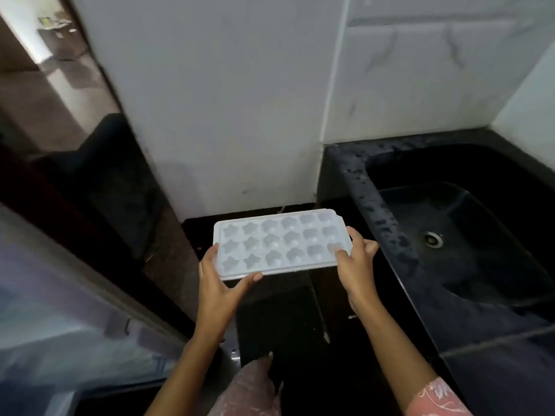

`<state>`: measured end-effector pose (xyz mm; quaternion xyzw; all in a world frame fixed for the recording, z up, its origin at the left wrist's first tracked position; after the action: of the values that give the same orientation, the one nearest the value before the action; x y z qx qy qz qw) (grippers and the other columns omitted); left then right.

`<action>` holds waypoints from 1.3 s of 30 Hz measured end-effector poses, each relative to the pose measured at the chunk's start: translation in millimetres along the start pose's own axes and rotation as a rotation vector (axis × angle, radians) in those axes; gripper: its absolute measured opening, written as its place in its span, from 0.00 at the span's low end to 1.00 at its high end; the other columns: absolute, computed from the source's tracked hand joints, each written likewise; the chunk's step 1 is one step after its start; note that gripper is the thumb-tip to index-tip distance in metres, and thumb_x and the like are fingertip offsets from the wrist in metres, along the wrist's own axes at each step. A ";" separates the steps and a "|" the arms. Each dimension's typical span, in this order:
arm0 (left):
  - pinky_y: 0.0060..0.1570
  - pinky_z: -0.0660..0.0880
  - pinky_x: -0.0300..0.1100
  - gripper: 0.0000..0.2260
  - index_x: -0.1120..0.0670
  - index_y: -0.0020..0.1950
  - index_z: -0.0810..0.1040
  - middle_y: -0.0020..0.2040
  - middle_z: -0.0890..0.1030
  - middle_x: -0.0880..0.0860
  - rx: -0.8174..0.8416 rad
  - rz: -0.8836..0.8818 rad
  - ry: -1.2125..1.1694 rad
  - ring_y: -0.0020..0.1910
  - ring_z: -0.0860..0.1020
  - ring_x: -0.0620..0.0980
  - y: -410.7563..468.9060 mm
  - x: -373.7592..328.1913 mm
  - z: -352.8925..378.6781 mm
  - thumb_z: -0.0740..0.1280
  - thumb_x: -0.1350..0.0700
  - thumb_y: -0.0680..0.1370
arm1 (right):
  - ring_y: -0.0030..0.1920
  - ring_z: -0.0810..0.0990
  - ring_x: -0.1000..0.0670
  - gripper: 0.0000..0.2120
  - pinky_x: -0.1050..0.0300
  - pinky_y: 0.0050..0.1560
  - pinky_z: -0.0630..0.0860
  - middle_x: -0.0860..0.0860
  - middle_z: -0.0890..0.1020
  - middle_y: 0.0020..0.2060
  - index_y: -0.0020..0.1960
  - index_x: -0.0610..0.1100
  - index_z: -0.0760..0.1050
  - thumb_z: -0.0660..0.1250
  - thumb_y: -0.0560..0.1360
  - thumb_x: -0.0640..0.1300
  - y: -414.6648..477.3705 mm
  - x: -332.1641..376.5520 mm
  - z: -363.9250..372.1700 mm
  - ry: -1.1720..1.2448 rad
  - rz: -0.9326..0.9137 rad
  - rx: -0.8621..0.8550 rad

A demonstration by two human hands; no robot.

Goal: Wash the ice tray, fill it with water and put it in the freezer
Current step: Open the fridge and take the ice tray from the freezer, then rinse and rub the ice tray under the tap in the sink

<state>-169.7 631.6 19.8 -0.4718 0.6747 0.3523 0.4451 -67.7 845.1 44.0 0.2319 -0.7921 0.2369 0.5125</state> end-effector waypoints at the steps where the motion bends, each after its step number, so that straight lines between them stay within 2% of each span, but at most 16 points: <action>1: 0.59 0.64 0.32 0.43 0.56 0.71 0.60 0.67 0.64 0.49 0.037 0.020 0.000 0.63 0.66 0.43 8.7 -4.5 12.0 0.78 0.47 0.62 | 0.48 0.68 0.55 0.21 0.68 0.47 0.66 0.50 0.59 0.56 0.70 0.44 0.63 0.58 0.78 0.36 5.8 -3.0 -8.7 0.010 0.020 -0.042; 4: 0.57 0.64 0.30 0.40 0.56 0.71 0.60 0.66 0.64 0.47 0.142 0.066 -0.010 0.62 0.66 0.42 34.8 -16.8 49.0 0.77 0.54 0.65 | 0.51 0.67 0.53 0.21 0.66 0.52 0.64 0.50 0.59 0.55 0.70 0.44 0.63 0.57 0.78 0.35 22.4 -12.7 -33.2 0.040 0.081 -0.175; 8: 0.47 0.64 0.18 0.38 0.56 0.70 0.62 0.63 0.66 0.45 0.284 0.109 -0.052 0.59 0.68 0.41 74.9 -37.0 102.7 0.77 0.57 0.65 | 0.53 0.69 0.52 0.21 0.63 0.54 0.66 0.50 0.60 0.56 0.69 0.44 0.64 0.57 0.77 0.34 48.2 -21.3 -65.1 0.086 0.118 -0.336; 12: 0.40 0.68 0.20 0.36 0.56 0.70 0.62 0.62 0.67 0.46 0.453 0.147 -0.103 0.53 0.70 0.39 111.3 -65.0 161.1 0.76 0.60 0.67 | 0.51 0.69 0.53 0.20 0.63 0.54 0.67 0.51 0.59 0.56 0.69 0.43 0.64 0.56 0.77 0.35 75.3 -27.4 -98.3 0.124 0.167 -0.488; 14: 0.46 0.68 0.25 0.38 0.55 0.70 0.61 0.63 0.66 0.45 0.522 0.171 -0.106 0.56 0.69 0.41 125.7 -80.2 188.4 0.77 0.58 0.66 | 0.48 0.69 0.55 0.20 0.65 0.51 0.68 0.51 0.59 0.56 0.69 0.44 0.64 0.56 0.77 0.35 87.2 -30.9 -113.7 0.124 0.192 -0.564; 16: 0.52 0.66 0.32 0.42 0.52 0.70 0.62 0.63 0.67 0.44 0.588 0.190 -0.119 0.58 0.68 0.42 141.3 -90.9 214.5 0.80 0.51 0.62 | 0.46 0.69 0.57 0.21 0.65 0.49 0.67 0.51 0.59 0.56 0.69 0.44 0.64 0.57 0.77 0.34 97.0 -33.8 -127.4 0.144 0.224 -0.636; 18: 0.54 0.67 0.35 0.44 0.48 0.68 0.61 0.63 0.67 0.44 0.677 0.202 -0.140 0.59 0.69 0.42 153.6 -103.0 240.9 0.78 0.41 0.57 | 0.48 0.69 0.55 0.21 0.62 0.53 0.67 0.51 0.59 0.56 0.70 0.44 0.63 0.56 0.78 0.35 104.1 -35.8 -141.1 0.177 0.255 -0.709; 19: 0.54 0.67 0.36 0.43 0.46 0.67 0.61 0.63 0.67 0.43 0.715 0.203 -0.147 0.59 0.69 0.42 158.2 -109.2 253.8 0.77 0.41 0.57 | 0.49 0.69 0.54 0.21 0.62 0.54 0.67 0.51 0.59 0.56 0.70 0.44 0.63 0.56 0.78 0.35 106.8 -36.3 -147.4 0.188 0.265 -0.745; 21: 0.54 0.67 0.36 0.39 0.44 0.66 0.61 0.62 0.67 0.44 0.780 0.222 -0.163 0.59 0.69 0.43 164.9 -120.0 279.1 0.79 0.48 0.62 | 0.51 0.69 0.53 0.20 0.61 0.55 0.67 0.49 0.59 0.58 0.71 0.42 0.62 0.56 0.79 0.36 110.0 -38.2 -159.5 0.185 0.280 -0.822; 23: 0.54 0.68 0.36 0.37 0.46 0.67 0.61 0.63 0.67 0.45 0.835 0.254 -0.175 0.60 0.69 0.44 168.5 -129.2 302.9 0.78 0.55 0.65 | 0.52 0.68 0.53 0.20 0.61 0.57 0.66 0.47 0.60 0.61 0.72 0.41 0.60 0.55 0.80 0.39 110.7 -40.6 -171.1 0.156 0.292 -0.905; 26: 0.52 0.69 0.34 0.36 0.48 0.70 0.61 0.63 0.67 0.46 0.940 0.263 -0.198 0.60 0.69 0.44 172.0 -138.5 338.5 0.76 0.56 0.67 | 0.49 0.68 0.52 0.17 0.63 0.55 0.65 0.48 0.60 0.56 0.69 0.39 0.64 0.54 0.81 0.40 111.4 -46.0 -187.5 0.135 0.313 -1.016; 28: 0.51 0.71 0.33 0.33 0.48 0.69 0.62 0.62 0.69 0.46 0.998 0.223 -0.256 0.59 0.71 0.45 172.2 -143.4 361.1 0.74 0.56 0.70 | 0.48 0.68 0.52 0.16 0.63 0.54 0.65 0.49 0.59 0.55 0.68 0.39 0.66 0.53 0.81 0.40 112.4 -50.8 -196.8 0.133 0.336 -1.064; 30: 0.50 0.77 0.38 0.27 0.48 0.68 0.63 0.63 0.70 0.49 1.052 0.125 -0.365 0.59 0.74 0.46 171.1 -148.2 384.0 0.70 0.56 0.73 | 0.47 0.68 0.52 0.16 0.63 0.53 0.65 0.49 0.59 0.55 0.67 0.39 0.66 0.53 0.81 0.40 114.7 -55.2 -206.2 0.124 0.359 -1.094; 34: 0.40 0.80 0.39 0.15 0.51 0.66 0.64 0.65 0.70 0.52 1.161 -0.055 -0.565 0.56 0.76 0.47 166.2 -160.1 427.4 0.60 0.58 0.80 | 0.46 0.68 0.53 0.16 0.64 0.52 0.65 0.49 0.59 0.55 0.67 0.39 0.66 0.53 0.81 0.39 123.8 -61.4 -227.9 0.141 0.379 -1.152; 39: 0.37 0.81 0.43 0.16 0.49 0.70 0.60 0.66 0.69 0.51 1.218 -0.147 -0.581 0.59 0.75 0.52 165.2 -180.2 479.5 0.55 0.59 0.82 | 0.41 0.68 0.57 0.15 0.64 0.51 0.65 0.49 0.59 0.55 0.66 0.38 0.66 0.53 0.81 0.39 140.8 -71.3 -258.1 0.177 0.420 -1.211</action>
<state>-169.6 1169.9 26.6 -0.0674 0.5720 -0.0094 0.8174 53.7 1122.1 52.4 -0.2788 -0.7688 -0.1385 0.5586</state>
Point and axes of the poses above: each hand's wrist, its own y-axis towards the middle knuckle, its own z-axis out of the palm, x = y × z, the point moved 4 cm from there along y, towards the middle knuckle
